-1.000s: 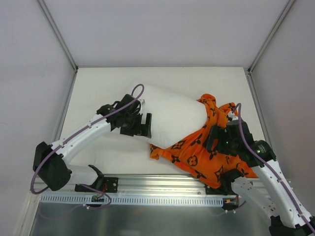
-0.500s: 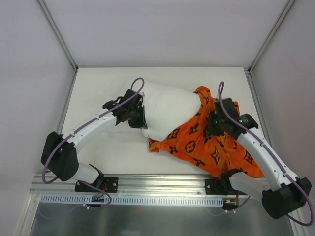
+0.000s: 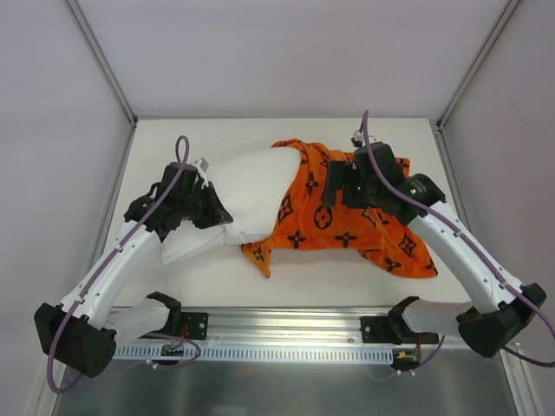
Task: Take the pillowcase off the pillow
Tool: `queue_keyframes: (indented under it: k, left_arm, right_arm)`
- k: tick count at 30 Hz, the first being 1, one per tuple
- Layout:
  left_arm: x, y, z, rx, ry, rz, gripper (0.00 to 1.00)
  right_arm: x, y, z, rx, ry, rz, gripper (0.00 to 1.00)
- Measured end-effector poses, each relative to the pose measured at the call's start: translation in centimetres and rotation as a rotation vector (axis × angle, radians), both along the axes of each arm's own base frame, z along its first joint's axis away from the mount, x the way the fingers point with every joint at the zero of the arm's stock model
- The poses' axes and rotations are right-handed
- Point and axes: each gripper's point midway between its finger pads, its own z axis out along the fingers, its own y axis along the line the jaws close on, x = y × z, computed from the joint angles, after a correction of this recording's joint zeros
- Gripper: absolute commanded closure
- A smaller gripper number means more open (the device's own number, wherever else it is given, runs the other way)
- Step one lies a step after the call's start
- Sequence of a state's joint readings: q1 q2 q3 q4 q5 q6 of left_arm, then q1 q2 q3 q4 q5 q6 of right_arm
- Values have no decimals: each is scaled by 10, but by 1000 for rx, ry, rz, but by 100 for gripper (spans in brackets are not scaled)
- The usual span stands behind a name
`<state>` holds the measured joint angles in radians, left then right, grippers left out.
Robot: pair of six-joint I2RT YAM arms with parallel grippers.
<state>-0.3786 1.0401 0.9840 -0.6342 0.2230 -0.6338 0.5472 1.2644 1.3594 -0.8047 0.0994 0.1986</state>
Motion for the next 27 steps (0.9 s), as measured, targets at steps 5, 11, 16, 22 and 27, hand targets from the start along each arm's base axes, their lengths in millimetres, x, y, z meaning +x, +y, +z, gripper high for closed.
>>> queue_keyframes:
  k: [5, 11, 16, 22, 27]
  left_arm:
    - [0, -2, -5, -7, 30, 3, 100]
    - [0, -2, -4, -7, 31, 3, 100]
    - [-1, -4, -3, -15, 34, -6, 100]
    - [-2, -7, 13, -49, 22, -27, 100]
    - [5, 5, 38, -105, -7, -7, 100]
  right_arm:
    - [-41, 38, 20, 30, -85, 100, 4]
    - [-40, 99, -13, -60, -34, 176, 3]
    - [-24, 108, -67, -186, 42, 152, 53]
    - [-9, 49, -83, -176, 82, -9, 99]
    - [2, -38, -60, -67, 19, -231, 99]
